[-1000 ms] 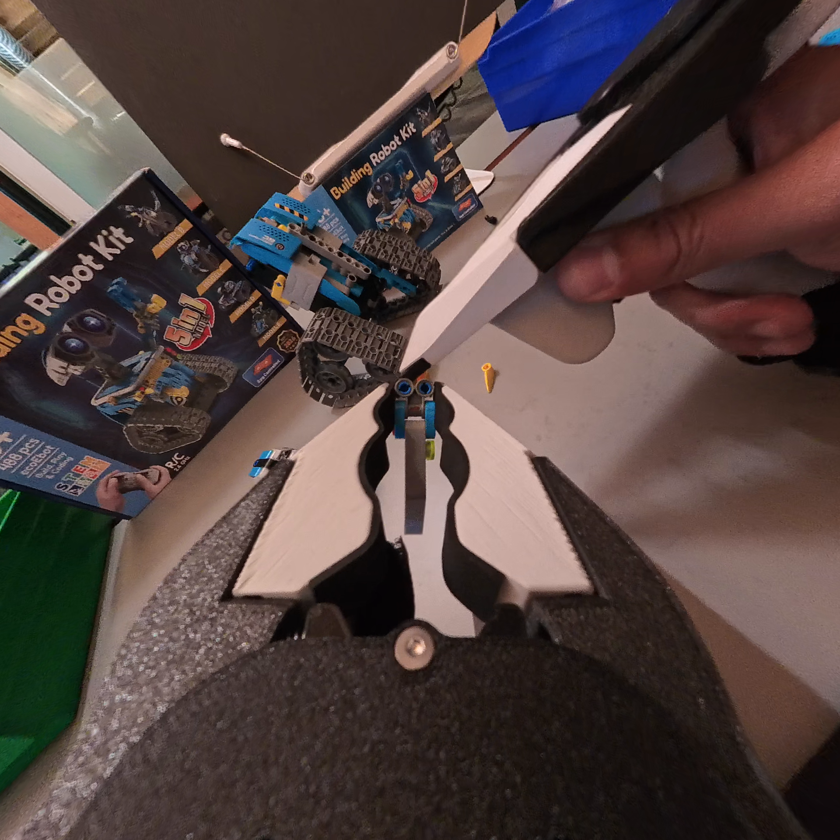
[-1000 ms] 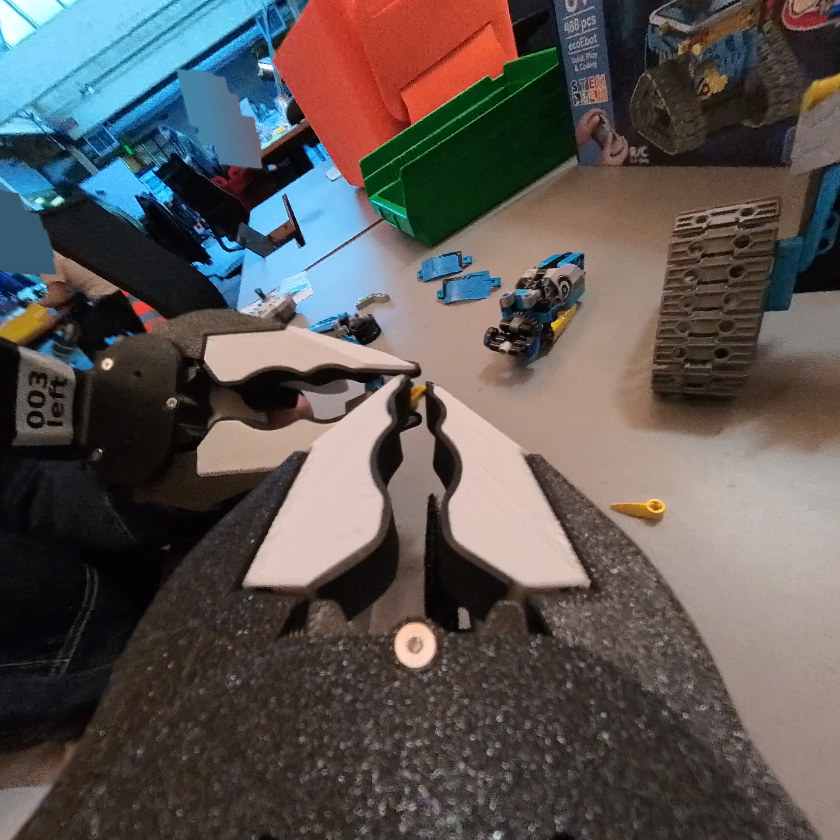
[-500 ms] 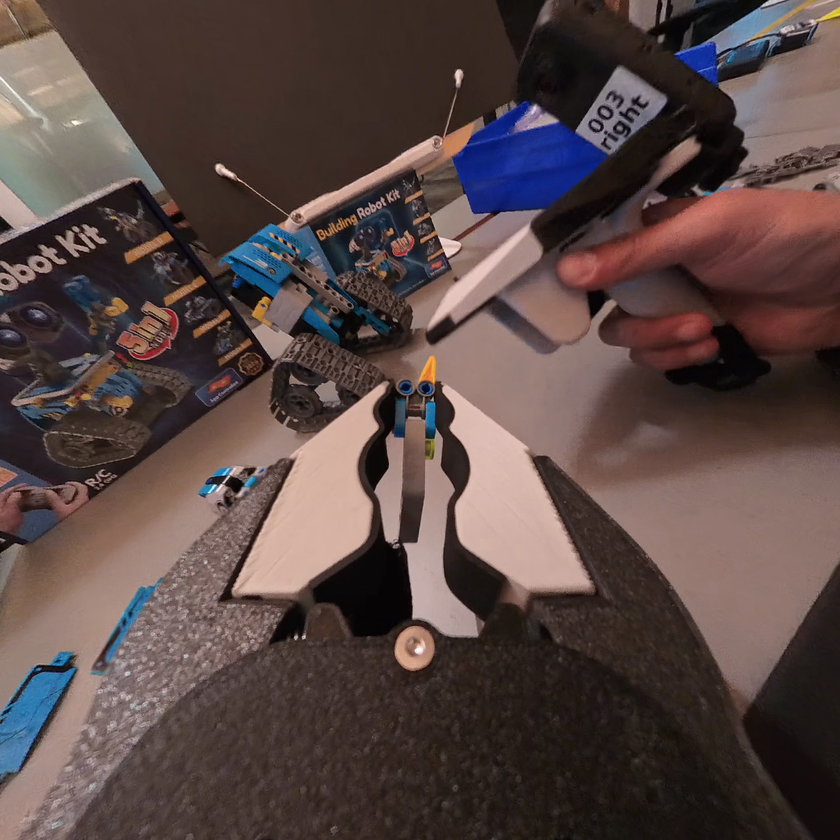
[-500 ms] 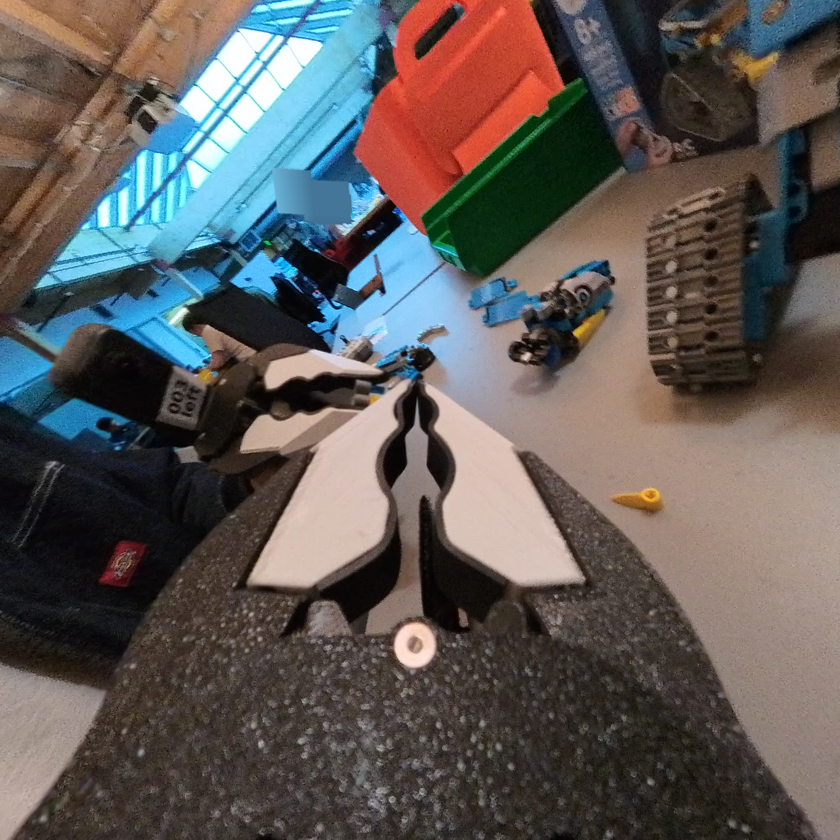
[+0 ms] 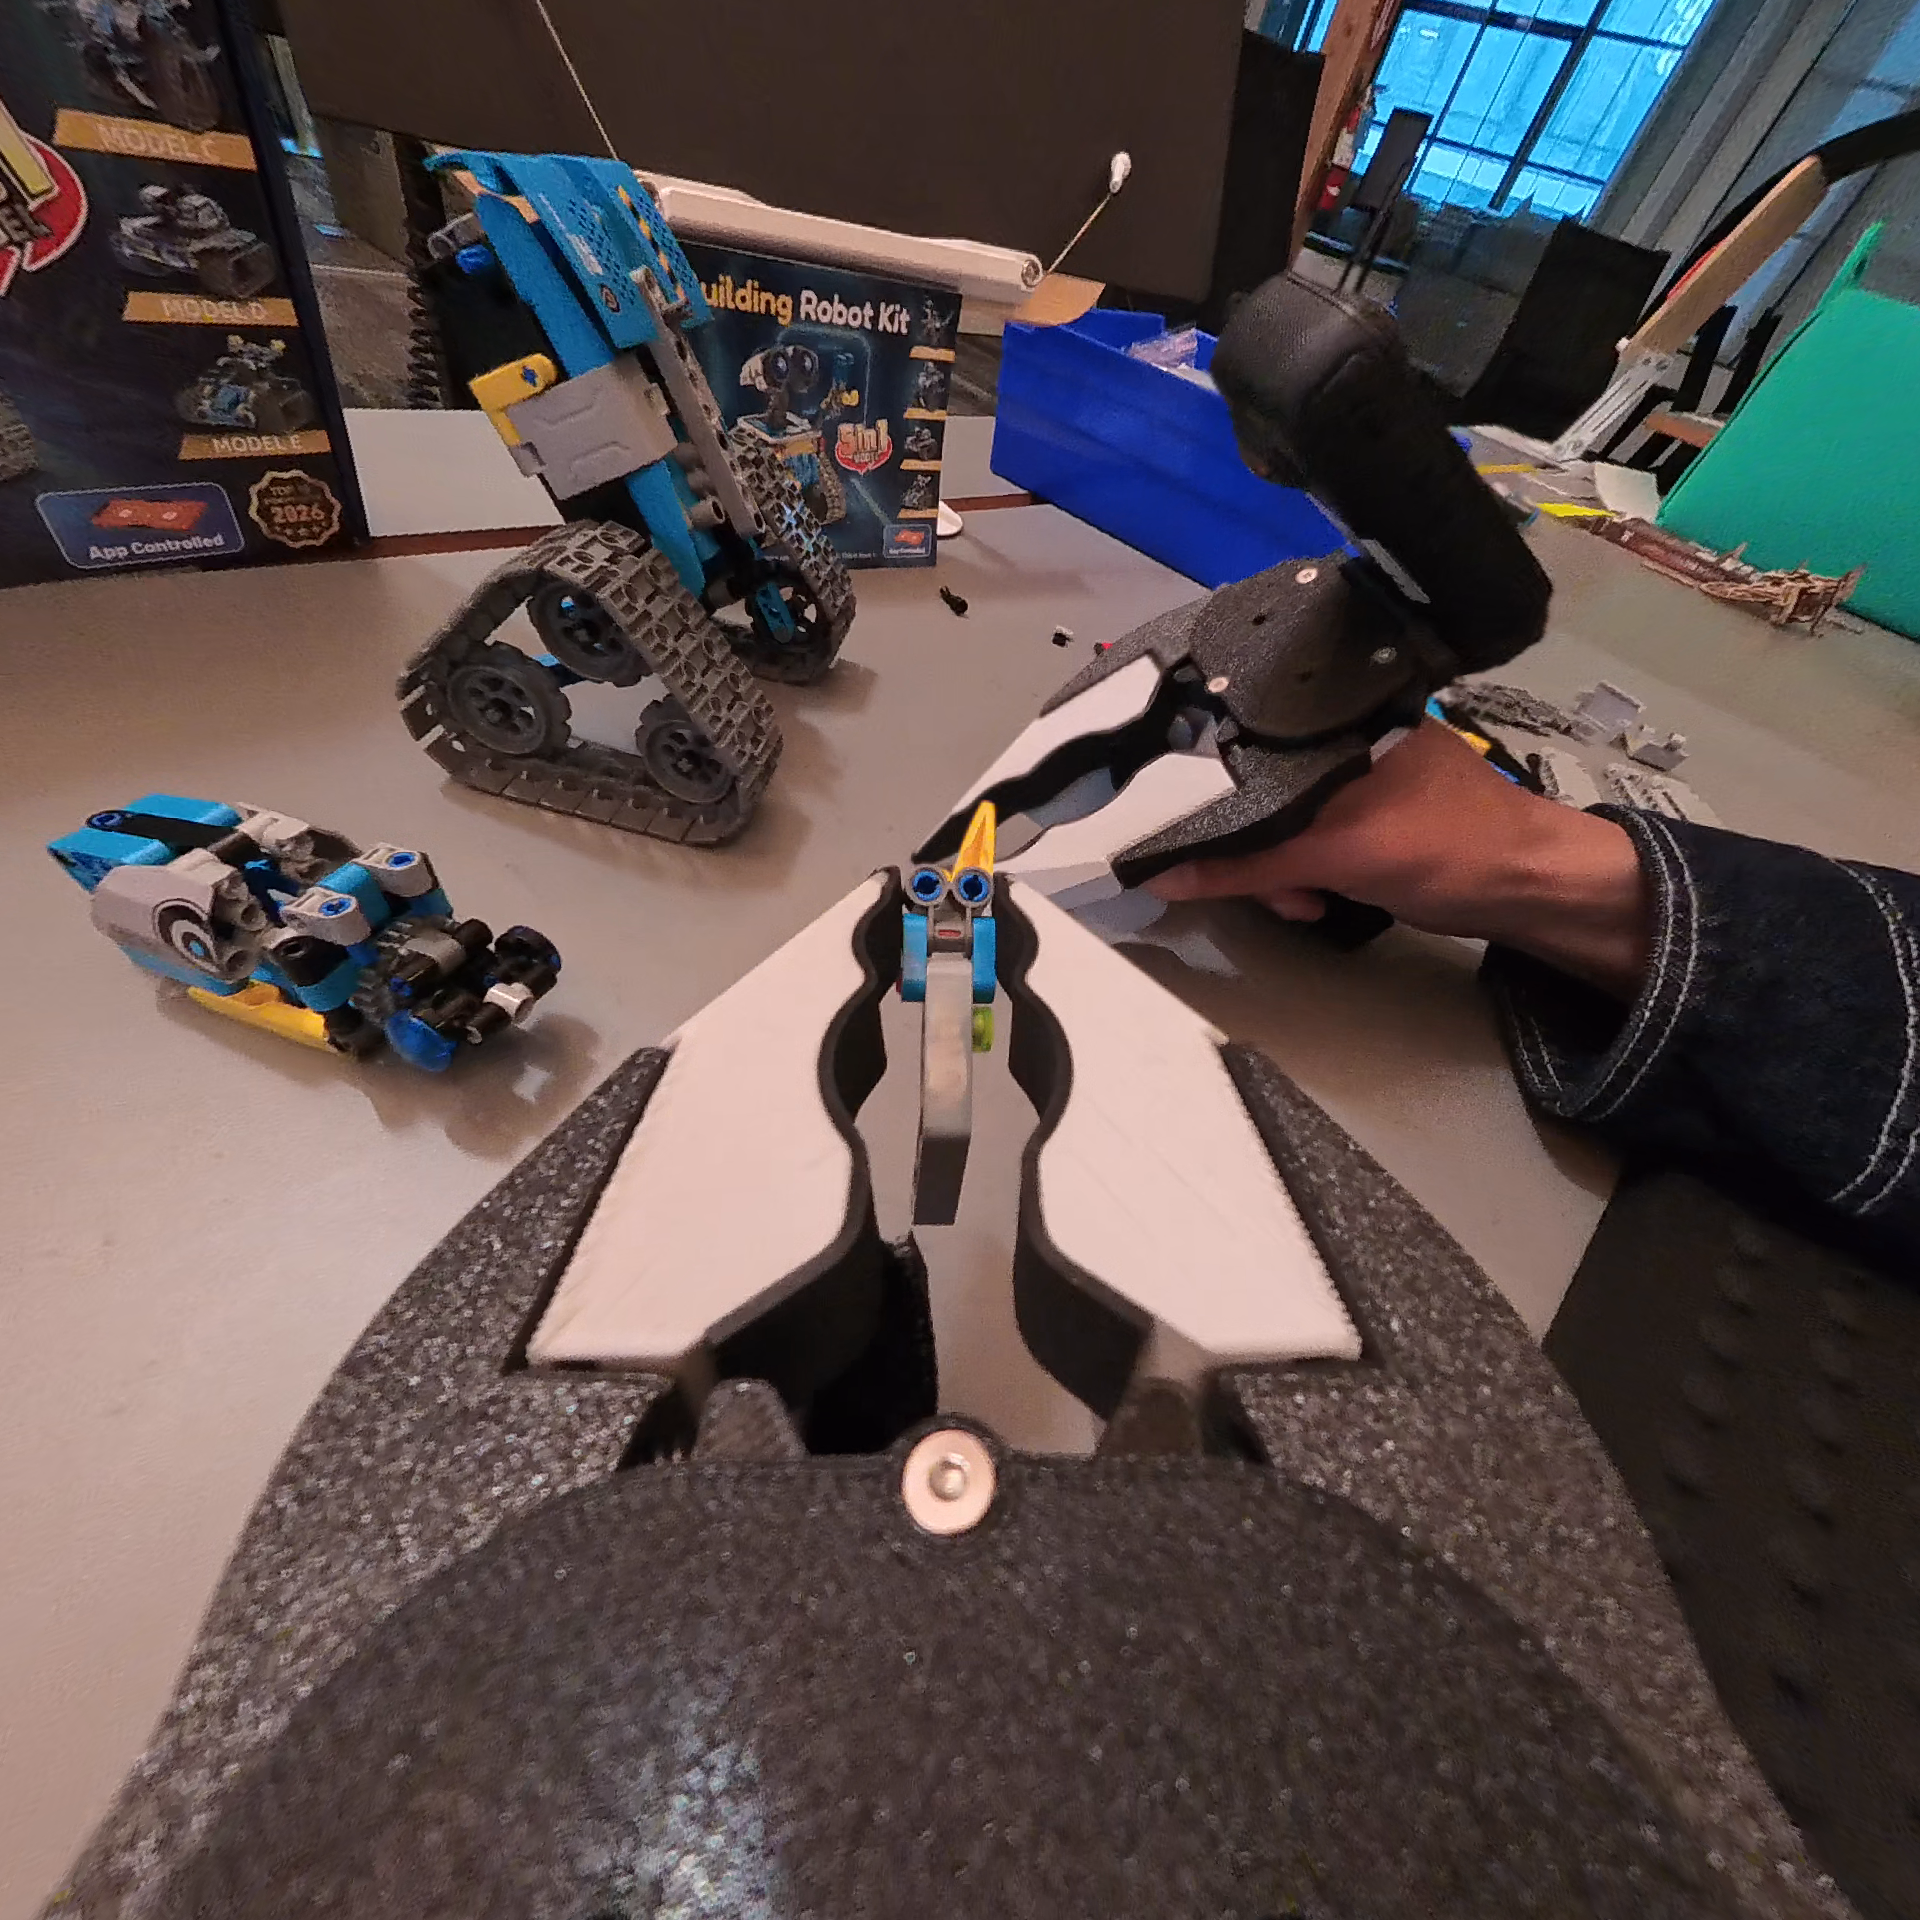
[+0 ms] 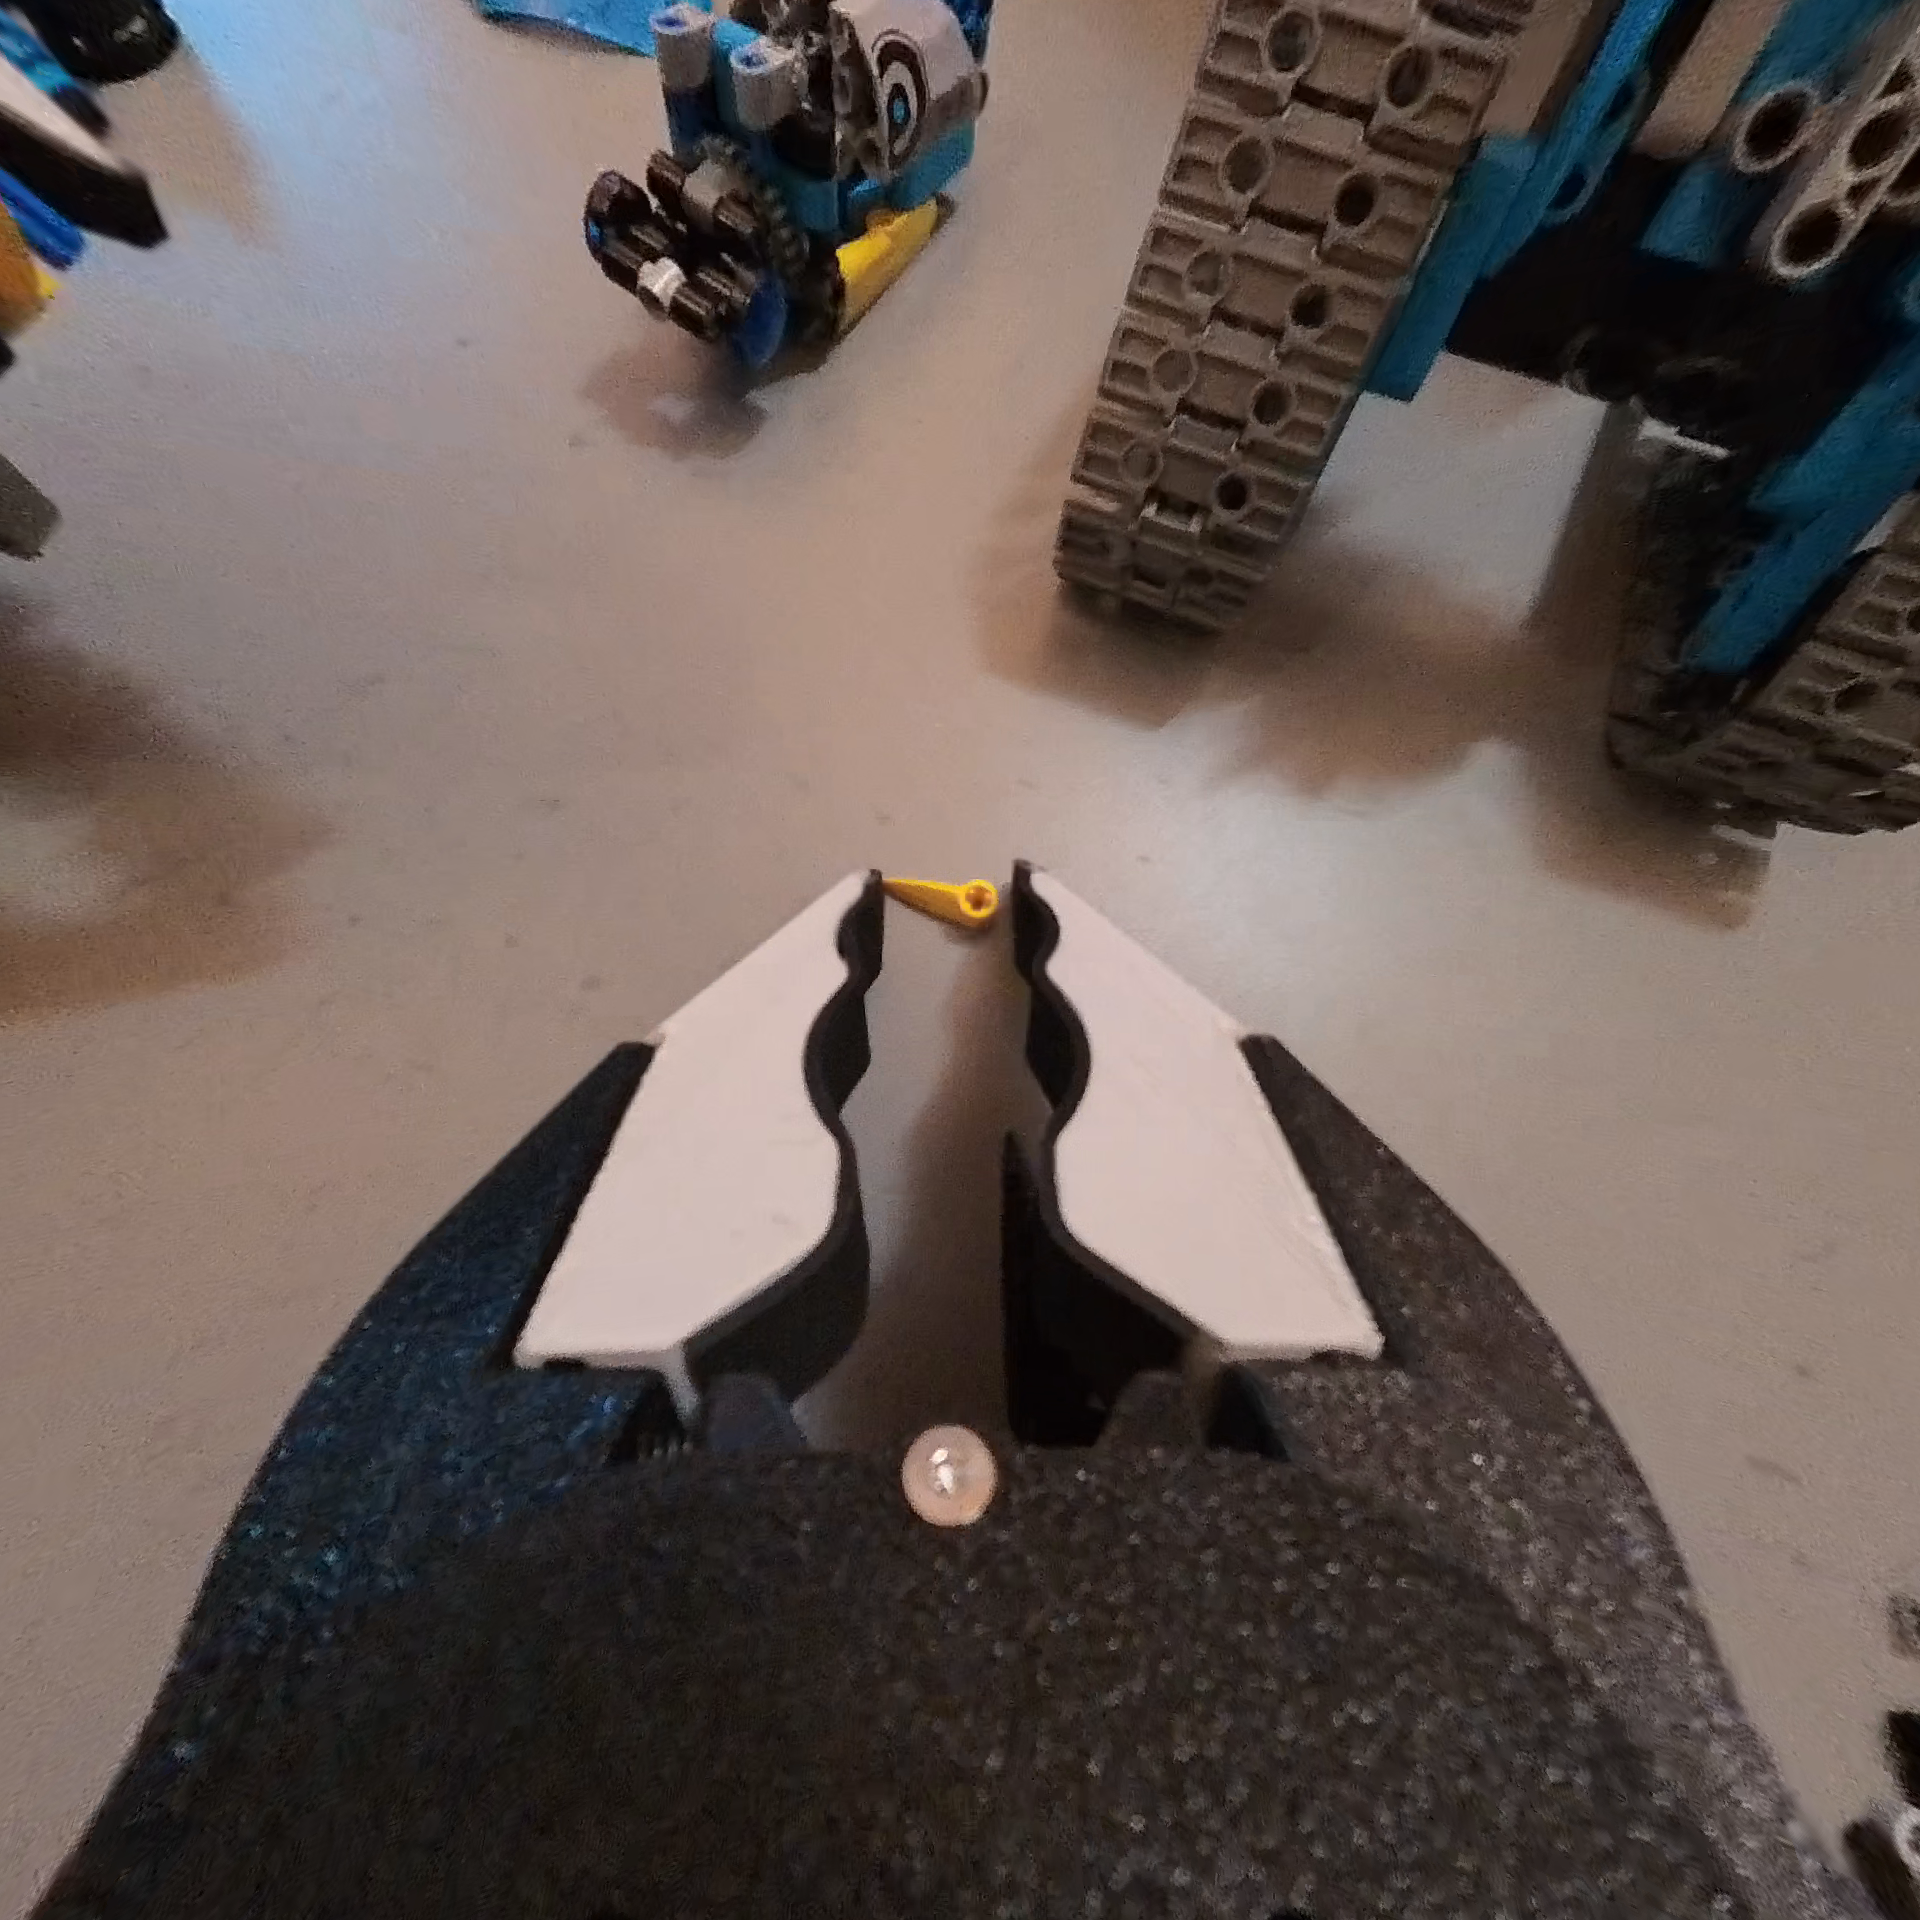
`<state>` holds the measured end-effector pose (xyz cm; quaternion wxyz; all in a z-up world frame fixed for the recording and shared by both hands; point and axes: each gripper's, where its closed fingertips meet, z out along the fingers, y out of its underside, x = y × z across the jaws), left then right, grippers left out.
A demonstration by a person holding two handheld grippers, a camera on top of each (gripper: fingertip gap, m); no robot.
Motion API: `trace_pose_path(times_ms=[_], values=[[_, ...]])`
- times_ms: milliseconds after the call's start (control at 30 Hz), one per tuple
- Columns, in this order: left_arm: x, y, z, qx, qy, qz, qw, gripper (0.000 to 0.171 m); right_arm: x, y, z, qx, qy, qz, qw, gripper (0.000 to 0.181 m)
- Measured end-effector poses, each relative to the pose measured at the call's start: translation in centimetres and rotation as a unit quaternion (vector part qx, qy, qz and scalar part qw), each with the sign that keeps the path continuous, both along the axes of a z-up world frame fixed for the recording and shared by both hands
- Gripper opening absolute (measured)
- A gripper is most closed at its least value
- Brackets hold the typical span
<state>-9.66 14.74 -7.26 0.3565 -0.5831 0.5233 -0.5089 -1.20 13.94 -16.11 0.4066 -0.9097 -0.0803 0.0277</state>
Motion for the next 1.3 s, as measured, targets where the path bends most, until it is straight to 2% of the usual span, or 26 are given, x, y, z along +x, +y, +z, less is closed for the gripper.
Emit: trace_pose_path(times_ms=[67,100,167,233,300,367,433,500,533,600,633,667,733,800,867,933,1000,1133,1233,1300], values=[[0.0,-0.3,-0.1,0.005,0.002,-0.006,1.0,0.016,-0.1,-0.2,-0.2,-0.006,0.018,0.001,1.0,0.015],[0.1,-0.5,-0.1,0.01,0.003,-0.01,1.0,0.016,-0.1,-0.3,-0.1,-0.011,0.028,-0.001,1.0,0.006],[0.1,-0.9,-0.1,0.017,0.003,-0.018,1.0,0.016,0.4,-0.7,0.1,-0.008,0.015,-0.01,1.0,0.005],[0.0,-1.3,0.2,0.015,-0.006,-0.029,0.999,0.016,2.1,-1.7,2.4,0.028,-0.009,-0.039,0.999,0.005],[-0.1,-1.8,0.7,0.001,-0.02,-0.045,0.999,0.016,6.3,-4.7,4.9,0.055,-0.051,-0.116,0.99,0.006],[-0.2,-2.3,1.1,-0.021,-0.032,-0.064,0.997,0.016,11.6,-10.3,6.1,0.045,-0.09,-0.226,0.969,0.006],[-0.4,-2.9,1.8,-0.05,-0.049,-0.086,0.994,0.016,15.2,-15.5,5.1,-0.001,-0.097,-0.301,0.948,0.005],[-0.5,-4.1,2.2,-0.097,-0.056,-0.128,0.985,0.016,16.4,-18.5,3.0,-0.061,-0.098,-0.321,0.94,0.011],[-0.7,-4.9,2.5,-0.128,-0.06,-0.156,0.978,0.016,16.2,-18.9,2.4,-0.063,-0.096,-0.316,0.942,0.019],[-1.1,-6.2,3.1,-0.196,-0.066,-0.209,0.956,0.016,14.6,-18.0,2.4,-0.042,-0.106,-0.28,0.953,0.037],[-1.3,-6.6,3.3,-0.227,-0.065,-0.229,0.944,0.016,13.0,-16.5,3.4,-0.012,-0.128,-0.235,0.963,0.041],[-1.3,-6.6,3.2,-0.249,-0.059,-0.235,0.938,0.016,10.4,-14.5,4.8,0.03,-0.156,-0.171,0.972,0.048],[-1.0,-6.1,2.4,-0.267,-0.039,-0.225,0.936,0.016,3.4,-10.8,7.9,0.112,-0.207,-0.047,0.971,0.053],[-0.5,-5.4,1.1,-0.231,-0.012,-0.193,0.954,0.016,-3.1,-8.4,9.0,0.13,-0.234,0.051,0.962,0.056],[0.0,-4.6,-1.1,-0.115,0.038,-0.151,0.981,0.016,-6.9,-7.0,8.0,0.096,-0.288,0.118,0.946,0.069],[0.0,-5.1,-2.5,-0.024,0.07,-0.152,0.986,0.016,-8.5,-6.0,6.8,0.078,-0.374,0.164,0.909,0.068],[0.0,-5.7,-3.0,-0.004,0.083,-0.161,0.983,0.015,-8.9,-5.5,5.3,0.064,-0.417,0.197,0.885,0.062],[0.0,-5.9,-3.0,-0.021,0.085,-0.169,0.982,0.015,-9.1,-4.7,4.3,0.058,-0.484,0.227,0.843,0.047],[0.0,-5.6,-2.7,-0.055,0.08,-0.168,0.981,0.015,-8.8,-3.9,4.5,0.077,-0.542,0.221,0.807,0.041],[-0.2,-5.5,-2.3,-0.086,0.072,-0.172,0.979,0.014,-8.8,-3.4,5.6,0.103,-0.552,0.206,0.801,0.025]])
